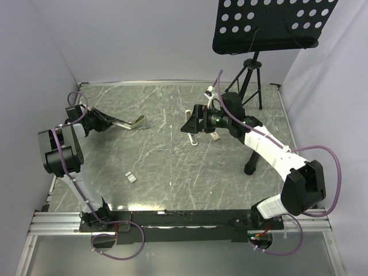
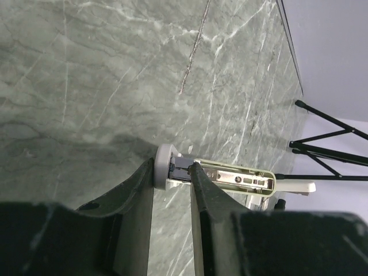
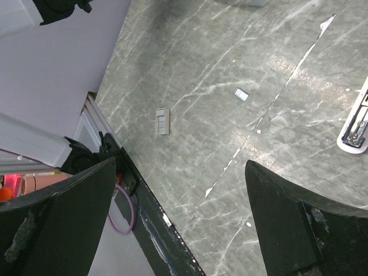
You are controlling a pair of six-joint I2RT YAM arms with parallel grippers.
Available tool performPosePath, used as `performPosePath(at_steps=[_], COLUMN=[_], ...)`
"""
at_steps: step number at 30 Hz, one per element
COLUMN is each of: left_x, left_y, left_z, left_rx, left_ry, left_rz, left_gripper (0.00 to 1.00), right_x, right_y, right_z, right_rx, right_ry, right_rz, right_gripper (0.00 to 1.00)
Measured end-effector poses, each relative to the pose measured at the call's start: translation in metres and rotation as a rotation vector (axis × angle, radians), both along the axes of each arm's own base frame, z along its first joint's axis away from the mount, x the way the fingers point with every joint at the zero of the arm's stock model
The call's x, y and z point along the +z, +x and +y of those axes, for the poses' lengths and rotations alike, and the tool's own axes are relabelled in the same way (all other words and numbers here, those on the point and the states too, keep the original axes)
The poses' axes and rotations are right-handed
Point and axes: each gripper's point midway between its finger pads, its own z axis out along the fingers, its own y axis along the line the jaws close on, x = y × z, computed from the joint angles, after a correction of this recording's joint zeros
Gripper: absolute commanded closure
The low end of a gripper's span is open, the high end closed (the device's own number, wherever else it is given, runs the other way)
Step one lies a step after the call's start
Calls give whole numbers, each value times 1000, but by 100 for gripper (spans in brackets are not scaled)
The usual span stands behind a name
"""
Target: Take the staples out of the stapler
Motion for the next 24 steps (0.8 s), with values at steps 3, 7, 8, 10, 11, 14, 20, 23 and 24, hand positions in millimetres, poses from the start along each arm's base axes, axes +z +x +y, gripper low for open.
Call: performPosePath(at_steps=[3, 7, 8, 10, 11, 14, 20, 23, 24], left_x=[0, -1, -1, -2, -3, -4, -14, -24, -27], left_y=[1, 5, 5, 5, 5, 4, 1, -4, -5], left_z=[1, 4, 4, 4, 5, 5, 12, 18, 19], left_rx=[-5, -18, -21, -22, -24, -27, -17, -8, -6], left_ry=[11, 40, 45, 48, 52, 64, 115, 146, 154], left_rz=[-3, -12, -13, -12, -11, -9, 21, 52, 64], left_gripper=[83, 73, 72, 70, 69, 67, 61, 60, 60], right_x=[0, 0, 0, 0, 1, 0, -2, -3, -3], right_y=[1, 2, 3, 3, 3, 3, 2, -1, -2], right_z=[-1, -3, -4, -5, -5, -7, -8, -9, -9], right_rx=[-1, -5, -5, -5, -6, -8, -8, -8, -8], right_ry=[-1, 1, 1, 2, 2, 2, 2, 1, 1], right_rz=[-1, -1, 0, -2, -2, -1, 4, 4, 6], right_gripper=[0, 0, 0, 0, 0, 0, 0, 0, 0])
